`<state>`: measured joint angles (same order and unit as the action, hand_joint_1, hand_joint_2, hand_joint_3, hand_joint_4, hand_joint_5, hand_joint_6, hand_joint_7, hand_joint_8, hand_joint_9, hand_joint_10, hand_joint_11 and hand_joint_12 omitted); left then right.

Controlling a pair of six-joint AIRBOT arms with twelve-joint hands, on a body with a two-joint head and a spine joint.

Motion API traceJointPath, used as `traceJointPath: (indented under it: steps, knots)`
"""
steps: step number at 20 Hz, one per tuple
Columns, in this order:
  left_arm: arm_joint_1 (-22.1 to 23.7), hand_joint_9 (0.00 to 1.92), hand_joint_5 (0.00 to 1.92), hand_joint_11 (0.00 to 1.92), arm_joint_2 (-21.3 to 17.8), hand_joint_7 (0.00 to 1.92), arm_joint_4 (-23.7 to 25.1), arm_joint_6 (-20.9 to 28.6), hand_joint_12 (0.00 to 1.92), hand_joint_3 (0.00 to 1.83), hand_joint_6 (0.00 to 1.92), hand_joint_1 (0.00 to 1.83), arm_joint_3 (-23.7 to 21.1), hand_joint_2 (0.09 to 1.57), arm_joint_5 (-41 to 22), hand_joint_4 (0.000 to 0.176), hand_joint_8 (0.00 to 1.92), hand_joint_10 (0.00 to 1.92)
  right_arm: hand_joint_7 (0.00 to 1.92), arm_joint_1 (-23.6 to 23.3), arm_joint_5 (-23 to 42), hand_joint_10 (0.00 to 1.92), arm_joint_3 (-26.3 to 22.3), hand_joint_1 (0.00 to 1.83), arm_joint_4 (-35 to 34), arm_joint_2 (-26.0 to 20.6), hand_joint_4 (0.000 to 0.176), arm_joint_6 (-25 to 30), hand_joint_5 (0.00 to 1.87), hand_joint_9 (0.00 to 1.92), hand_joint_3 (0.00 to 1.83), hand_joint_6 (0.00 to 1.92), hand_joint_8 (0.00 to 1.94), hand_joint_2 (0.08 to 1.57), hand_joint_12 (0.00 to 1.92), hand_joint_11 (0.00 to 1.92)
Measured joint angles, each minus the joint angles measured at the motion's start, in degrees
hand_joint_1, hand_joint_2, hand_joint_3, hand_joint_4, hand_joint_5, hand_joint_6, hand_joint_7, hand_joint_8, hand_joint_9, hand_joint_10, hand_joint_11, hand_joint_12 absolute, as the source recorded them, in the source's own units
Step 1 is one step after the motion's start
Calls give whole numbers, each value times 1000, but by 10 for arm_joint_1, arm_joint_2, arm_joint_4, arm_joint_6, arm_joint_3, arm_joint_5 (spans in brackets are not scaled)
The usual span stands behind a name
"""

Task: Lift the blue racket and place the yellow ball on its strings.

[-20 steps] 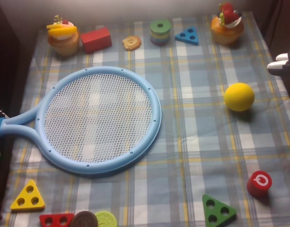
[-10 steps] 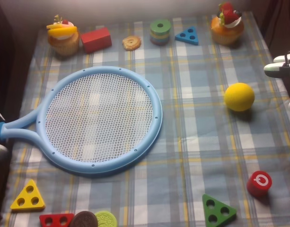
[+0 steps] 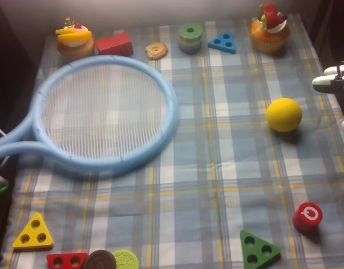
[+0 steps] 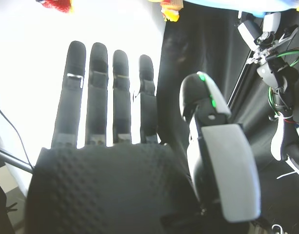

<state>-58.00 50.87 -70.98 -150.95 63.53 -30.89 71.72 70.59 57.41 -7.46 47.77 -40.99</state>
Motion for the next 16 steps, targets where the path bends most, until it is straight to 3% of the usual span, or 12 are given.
traceJointPath:
  steps: [2,6,7,9,11,12,14,16]
  knots:
    - [0,1224,794,1135,0,1053,1,8,1921,0,1921,1397,0,1209,-1,176,1921,1921,536,4,-1,0,0,378,-2,0,51,0,544,523,2,0,0,1356,558,298]
    - [0,1122,771,1024,-2,927,12,28,1921,8,1921,1385,-3,1265,-4,176,1921,1921,549,4,-2,3,0,375,-1,1,43,2,550,530,0,2,5,1353,548,286]
    - [0,1103,778,1030,-8,925,20,37,1921,12,1921,1347,-10,1282,-8,176,1921,1921,548,4,-2,2,0,375,-2,1,49,3,546,528,0,0,4,1354,546,279]
    - [0,1059,767,980,-14,899,35,48,1921,10,1921,1367,-18,1298,-13,176,1921,1921,545,4,-2,0,0,382,-2,1,27,3,551,522,2,2,2,1358,543,268]
    - [0,1046,697,977,-25,885,64,77,1921,5,1921,1382,-33,1298,-22,176,1921,1921,542,4,-2,1,0,370,-2,1,20,3,549,525,3,1,1,1360,547,275]
    - [0,1034,669,988,-33,882,84,97,1921,7,1921,1406,-43,1307,-28,176,1921,1921,539,4,-2,0,0,367,-2,1,32,4,542,519,2,0,0,1360,543,264]
    - [0,1154,694,1210,-43,933,109,111,1921,0,1921,1570,-61,1244,-35,176,1921,1921,540,4,-2,2,0,372,-2,1,30,4,541,523,3,0,0,1364,552,279]
    - [0,1200,740,1264,-52,976,127,117,1921,0,1921,1551,-76,1237,-44,176,1921,1921,533,4,-2,0,0,389,-2,1,41,4,540,518,0,0,0,1360,559,277]
